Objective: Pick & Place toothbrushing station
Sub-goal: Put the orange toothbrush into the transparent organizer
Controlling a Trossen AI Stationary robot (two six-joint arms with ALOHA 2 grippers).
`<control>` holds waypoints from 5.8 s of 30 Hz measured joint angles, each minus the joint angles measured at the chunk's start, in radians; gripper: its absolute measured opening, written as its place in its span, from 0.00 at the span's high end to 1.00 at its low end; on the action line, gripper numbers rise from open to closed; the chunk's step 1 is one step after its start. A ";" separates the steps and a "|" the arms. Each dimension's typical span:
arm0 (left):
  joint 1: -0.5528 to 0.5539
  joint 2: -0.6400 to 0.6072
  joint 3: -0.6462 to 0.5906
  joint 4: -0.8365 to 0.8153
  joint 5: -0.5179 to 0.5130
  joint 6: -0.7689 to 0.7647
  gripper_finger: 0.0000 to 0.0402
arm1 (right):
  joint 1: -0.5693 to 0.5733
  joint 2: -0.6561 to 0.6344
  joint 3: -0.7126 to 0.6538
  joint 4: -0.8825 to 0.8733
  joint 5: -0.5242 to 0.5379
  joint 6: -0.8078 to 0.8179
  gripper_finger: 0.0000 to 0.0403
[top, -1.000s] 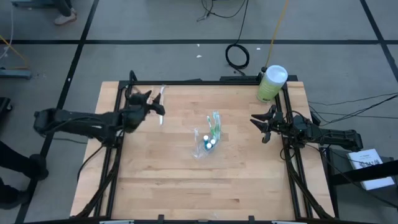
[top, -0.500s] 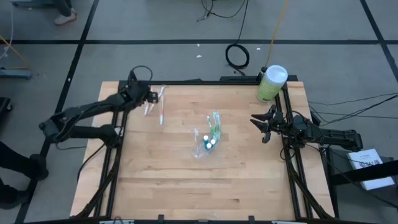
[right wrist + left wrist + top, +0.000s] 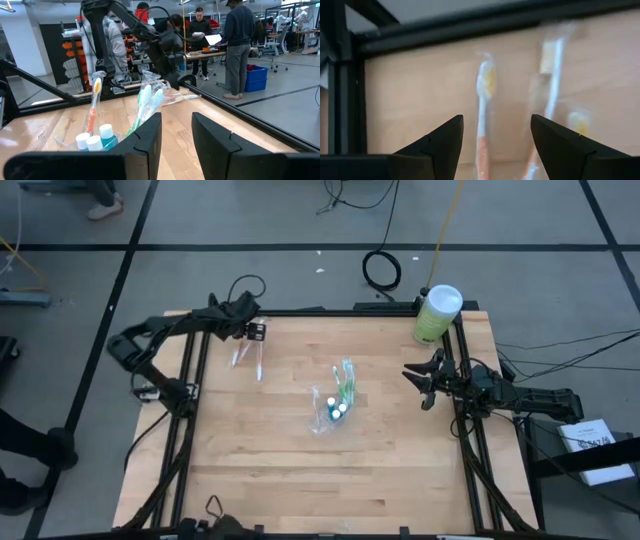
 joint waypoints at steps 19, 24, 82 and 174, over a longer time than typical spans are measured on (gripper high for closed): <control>0.074 0.135 0.079 -0.109 0.054 0.024 0.64 | 0.000 0.000 -0.001 0.000 0.000 0.000 0.76; 0.080 0.135 0.079 -0.110 0.061 0.034 0.78 | 0.000 0.000 -0.001 0.000 0.000 0.000 0.76; 0.016 0.133 0.053 -0.112 0.052 0.159 0.99 | 0.000 0.000 0.000 0.000 0.000 0.000 0.76; -1.183 0.282 -0.344 2.001 -0.245 0.453 1.00 | 0.000 0.000 0.000 0.000 0.000 0.000 0.76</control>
